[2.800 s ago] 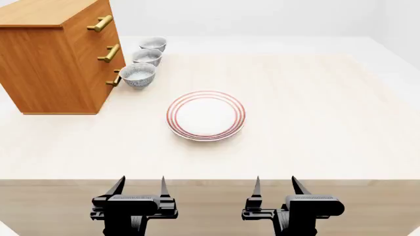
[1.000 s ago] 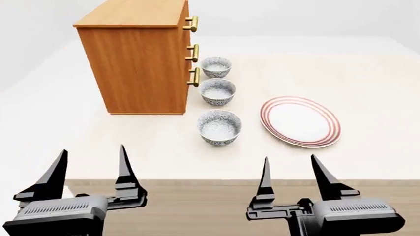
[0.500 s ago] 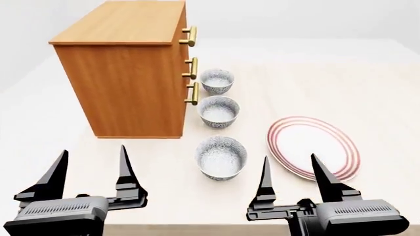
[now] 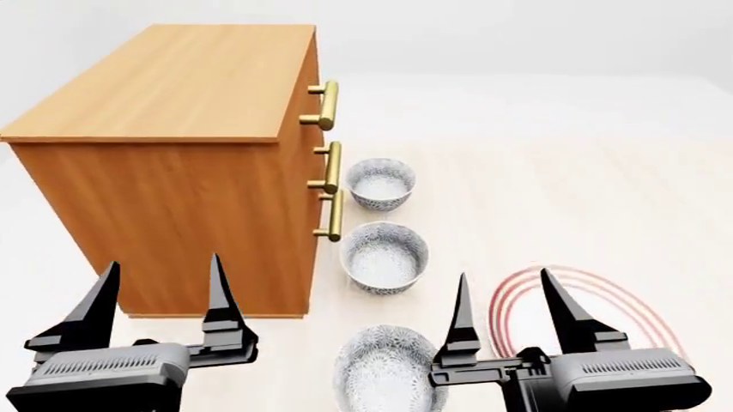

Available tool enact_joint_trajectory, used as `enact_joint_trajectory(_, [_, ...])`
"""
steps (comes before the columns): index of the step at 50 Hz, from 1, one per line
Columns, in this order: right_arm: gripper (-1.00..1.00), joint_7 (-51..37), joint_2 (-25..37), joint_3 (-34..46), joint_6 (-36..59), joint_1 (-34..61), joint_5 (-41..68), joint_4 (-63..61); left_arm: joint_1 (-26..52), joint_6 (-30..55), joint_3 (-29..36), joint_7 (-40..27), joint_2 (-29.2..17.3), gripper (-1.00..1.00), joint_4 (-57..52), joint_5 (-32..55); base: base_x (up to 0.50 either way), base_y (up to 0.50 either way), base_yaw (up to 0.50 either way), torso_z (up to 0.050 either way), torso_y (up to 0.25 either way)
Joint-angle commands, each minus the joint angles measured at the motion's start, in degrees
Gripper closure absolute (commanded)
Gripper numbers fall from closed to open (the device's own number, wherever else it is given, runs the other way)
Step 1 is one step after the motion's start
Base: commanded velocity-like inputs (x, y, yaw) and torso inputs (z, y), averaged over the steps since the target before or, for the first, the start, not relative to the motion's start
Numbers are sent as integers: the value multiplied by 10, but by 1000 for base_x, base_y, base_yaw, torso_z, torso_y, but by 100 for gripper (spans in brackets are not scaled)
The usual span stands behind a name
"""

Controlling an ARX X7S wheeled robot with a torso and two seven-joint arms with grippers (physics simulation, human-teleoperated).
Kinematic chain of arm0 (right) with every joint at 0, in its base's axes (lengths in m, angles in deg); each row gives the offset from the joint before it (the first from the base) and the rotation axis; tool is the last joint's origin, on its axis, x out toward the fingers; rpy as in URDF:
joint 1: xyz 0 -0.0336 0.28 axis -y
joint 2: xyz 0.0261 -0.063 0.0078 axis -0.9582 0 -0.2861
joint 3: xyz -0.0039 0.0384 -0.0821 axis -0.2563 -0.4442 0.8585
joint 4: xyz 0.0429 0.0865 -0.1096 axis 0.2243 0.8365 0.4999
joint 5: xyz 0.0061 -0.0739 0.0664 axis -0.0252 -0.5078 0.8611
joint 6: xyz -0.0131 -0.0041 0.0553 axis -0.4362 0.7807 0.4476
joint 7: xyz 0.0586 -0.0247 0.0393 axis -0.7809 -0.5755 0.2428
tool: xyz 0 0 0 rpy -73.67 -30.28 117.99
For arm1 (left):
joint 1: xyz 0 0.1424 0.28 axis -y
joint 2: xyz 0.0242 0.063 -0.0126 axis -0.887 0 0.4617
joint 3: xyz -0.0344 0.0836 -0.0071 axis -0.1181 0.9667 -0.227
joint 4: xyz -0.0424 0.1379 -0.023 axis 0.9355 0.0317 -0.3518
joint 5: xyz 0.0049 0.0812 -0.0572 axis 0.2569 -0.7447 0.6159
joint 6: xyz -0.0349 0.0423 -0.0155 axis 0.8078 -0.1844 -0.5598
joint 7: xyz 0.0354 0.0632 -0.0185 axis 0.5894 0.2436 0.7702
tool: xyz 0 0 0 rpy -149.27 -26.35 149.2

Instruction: Put the bowl in the middle on the plate.

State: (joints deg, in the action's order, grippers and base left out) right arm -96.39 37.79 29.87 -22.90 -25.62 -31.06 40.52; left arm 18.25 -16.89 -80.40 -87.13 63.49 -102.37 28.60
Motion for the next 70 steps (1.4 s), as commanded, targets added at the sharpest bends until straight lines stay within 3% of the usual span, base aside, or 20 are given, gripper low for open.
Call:
enact_joint_trajectory(1, [-100, -4, 4, 4, -2, 1, 2, 1, 0, -1, 3, -4, -4, -100, 0, 2, 500, 0, 0, 0, 15])
enact_joint_trajectory(26, [-100, -14, 19, 14, -14, 1, 13, 1, 0, -2, 9, -12, -13, -100, -3, 8, 500, 0, 0, 0, 0])
enact_joint_trajectory(46, [-100, -27, 30, 24, -31, -2, 13, 3, -7, -15, 11, -17, -18, -100, -11, 16, 0, 0, 0, -12, -238])
enact_joint_trajectory(59, [-100, -34, 36, 28, -33, 0, 16, 5, -8, -20, 9, -21, -21, -100, -17, 26, 0, 0, 0, 0, 0])
enact_joint_trajectory(66, [-100, -40, 42, 29, -27, -6, 16, -18, -84, -10, 1, -34, -47, -100, -198, 27, 0, 0, 0, 0, 0])
enact_joint_trajectory(70, [-100, -44, 45, 27, -29, -9, 16, -22, -104, -90, 82, -178, -195, -100, -205, 32, 0, 0, 0, 0, 0])
